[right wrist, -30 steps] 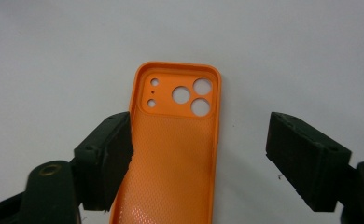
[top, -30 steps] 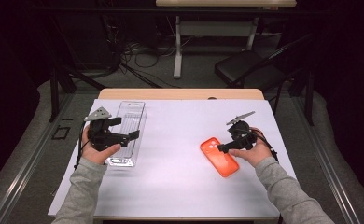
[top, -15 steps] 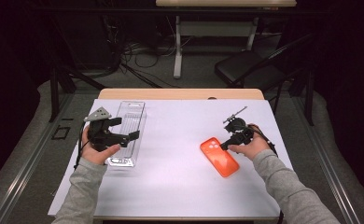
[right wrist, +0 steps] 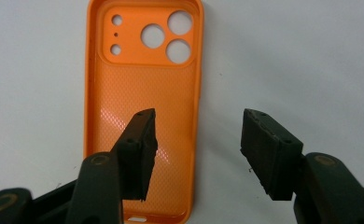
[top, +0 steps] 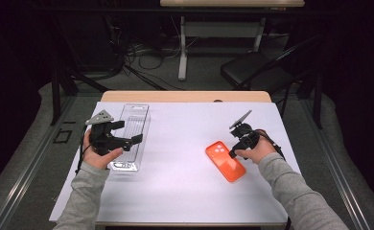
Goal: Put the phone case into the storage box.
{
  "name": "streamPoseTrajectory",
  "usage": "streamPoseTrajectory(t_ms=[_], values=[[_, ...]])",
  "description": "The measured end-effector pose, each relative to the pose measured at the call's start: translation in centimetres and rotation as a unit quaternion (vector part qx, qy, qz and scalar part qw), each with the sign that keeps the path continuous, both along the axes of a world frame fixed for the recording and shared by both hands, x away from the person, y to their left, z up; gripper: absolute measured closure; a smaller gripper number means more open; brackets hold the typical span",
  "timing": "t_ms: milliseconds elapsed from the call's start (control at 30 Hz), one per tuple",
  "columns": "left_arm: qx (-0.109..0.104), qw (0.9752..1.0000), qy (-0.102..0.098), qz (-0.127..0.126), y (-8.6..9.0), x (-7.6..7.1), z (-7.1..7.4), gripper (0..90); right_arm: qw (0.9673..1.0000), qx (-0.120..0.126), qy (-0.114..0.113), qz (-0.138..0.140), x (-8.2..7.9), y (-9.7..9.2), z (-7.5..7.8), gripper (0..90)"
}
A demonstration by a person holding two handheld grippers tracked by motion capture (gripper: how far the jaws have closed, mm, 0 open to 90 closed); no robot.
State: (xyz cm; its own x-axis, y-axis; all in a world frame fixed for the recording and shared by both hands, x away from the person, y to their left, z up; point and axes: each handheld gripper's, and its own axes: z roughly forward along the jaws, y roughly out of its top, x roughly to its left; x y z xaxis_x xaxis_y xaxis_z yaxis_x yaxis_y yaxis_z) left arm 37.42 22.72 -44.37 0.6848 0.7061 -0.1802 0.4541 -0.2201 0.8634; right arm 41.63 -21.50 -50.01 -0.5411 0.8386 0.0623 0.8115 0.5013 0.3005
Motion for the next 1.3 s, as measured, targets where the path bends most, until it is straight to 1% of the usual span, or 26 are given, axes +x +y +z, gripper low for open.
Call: streamPoseTrajectory(t_ms=[67, 133, 167, 267, 333, 433, 467, 500, 567, 600, 633, 700, 767, 800, 900, 933, 967, 1000, 1033, 1067, 1100, 1133, 1233, 1267, 1300], values=[[0.0, 1.0, 0.001, 0.0, 0.0, 0.0, 0.0, 0.8, 1.0, -0.001, 0.005, -0.008, 0.0, 0.0, -0.2, 46.9], [0.0, 1.0, 0.001, 0.0, 0.0, 0.0, 0.0, 0.8, 1.0, -0.001, 0.004, -0.005, 0.0, 0.0, -0.2, 46.9], [0.0, 1.0, 0.001, -0.001, 0.0, 0.0, 0.0, 0.8, 0.9998, -0.013, 0.013, -0.003, 0.1, 0.0, -0.2, 47.0], [0.0, 1.0, 0.001, -0.001, 0.0, 0.0, 0.0, 0.8, 0.9999, -0.007, 0.009, -0.008, 0.1, 0.2, -0.5, 48.1], [0.0, 1.0, 0.002, -0.001, 0.0, 0.0, 0.0, 0.9, 0.9999, -0.008, 0.008, -0.008, 0.1, 0.2, -0.6, 49.3], [-0.001, 1.0, 0.001, 0.0, 0.1, 0.0, 0.0, 0.9, 0.9998, -0.007, 0.014, -0.01, 0.0, 0.2, -0.9, 50.9], [-0.001, 1.0, 0.001, 0.001, 0.1, 0.0, 0.0, 0.9, 0.9998, -0.008, 0.014, -0.008, 0.1, 0.2, -1.0, 51.6], [-0.002, 1.0, 0.002, 0.001, 0.1, 0.0, -0.1, 0.9, 0.9996, -0.017, 0.02, -0.005, 0.1, 0.2, -1.0, 52.4], [-0.002, 1.0, 0.002, 0.001, 0.1, 0.0, -0.1, 0.9, 0.9993, -0.024, 0.028, -0.004, 0.1, 0.2, -0.9, 52.9], [-0.003, 1.0, 0.002, 0.0, 0.1, 0.0, -0.1, 0.9, 0.9998, 0.015, 0.001, -0.015, -0.1, 0.3, -1.7, 55.4], [-0.003, 1.0, 0.002, 0.0, 0.1, 0.0, -0.1, 0.9, 0.9995, -0.008, 0.027, -0.015, -0.1, 0.3, -1.3, 56.3], [-0.003, 1.0, 0.002, 0.001, 0.1, 0.1, -0.1, 0.9, 0.9996, -0.012, 0.026, -0.007, -0.1, 0.2, -1.3, 57.2], [-0.003, 1.0, 0.002, 0.001, 0.1, 0.1, -0.1, 0.9, 0.9995, -0.015, 0.028, -0.009, -0.1, 0.3, -1.3, 58.9], [-0.003, 1.0, 0.002, 0.0, 0.1, 0.1, -0.1, 0.9, 0.9991, -0.015, 0.039, -0.013, -0.1, 0.3, -1.4, 59.4], [-0.002, 1.0, 0.002, 0.0, 0.1, 0.1, -0.1, 0.9, 0.9992, -0.014, 0.036, -0.013, -0.1, 0.3, -1.5, 59.6], [-0.003, 1.0, 0.002, 0.001, 0.1, 0.1, -0.1, 0.9, 0.9993, -0.003, 0.033, -0.019, -0.2, 0.4, -1.7, 59.7], [-0.003, 1.0, 0.002, 0.001, 0.1, 0.1, -0.1, 0.9, 0.9993, -0.003, 0.033, -0.019, -0.2, 0.4, -1.7, 59.7], [-0.003, 1.0, 0.002, 0.001, 0.1, 0.1, -0.1, 0.9, 0.999, -0.009, 0.039, -0.017, -0.1, 0.4, -1.6, 61.9], [-0.003, 1.0, 0.002, 0.001, 0.1, 0.1, -0.1, 0.9, 0.999, -0.009, 0.039, -0.017, -0.1, 0.4, -1.6, 61.9], [-0.003, 1.0, 0.002, 0.002, 0.2, 0.1, -0.1, 0.9, 0.9985, -0.013, 0.051, -0.018, -0.1, 0.4, -1.6, 64.3], [-0.003, 1.0, 0.004, 0.001, 0.2, 0.1, -0.1, 0.9, 0.9985, -0.013, 0.051, -0.018, -0.1, 0.4, -1.6, 64.3], [-0.003, 1.0, 0.004, 0.002, 0.2, 0.1, -0.1, 0.9, 0.9983, -0.018, 0.053, -0.016, -0.2, 0.4, -1.7, 67.3], [-0.002, 1.0, 0.005, 0.001, 0.3, 0.1, -0.1, 0.9, 0.9982, -0.021, 0.054, -0.015, -0.3, 0.4, -1.8, 69.5], [-0.003, 1.0, 0.005, 0.002, 0.3, 0.1, -0.1, 0.9, 0.9988, -0.007, 0.045, -0.018, -0.4, 0.3, -2.1, 70.2], [-0.003, 1.0, 0.005, 0.002, 0.3, 0.1, -0.1, 0.9, 0.999, 0.025, 0.024, -0.029, -0.6, 0.4, -2.8, 70.6]])
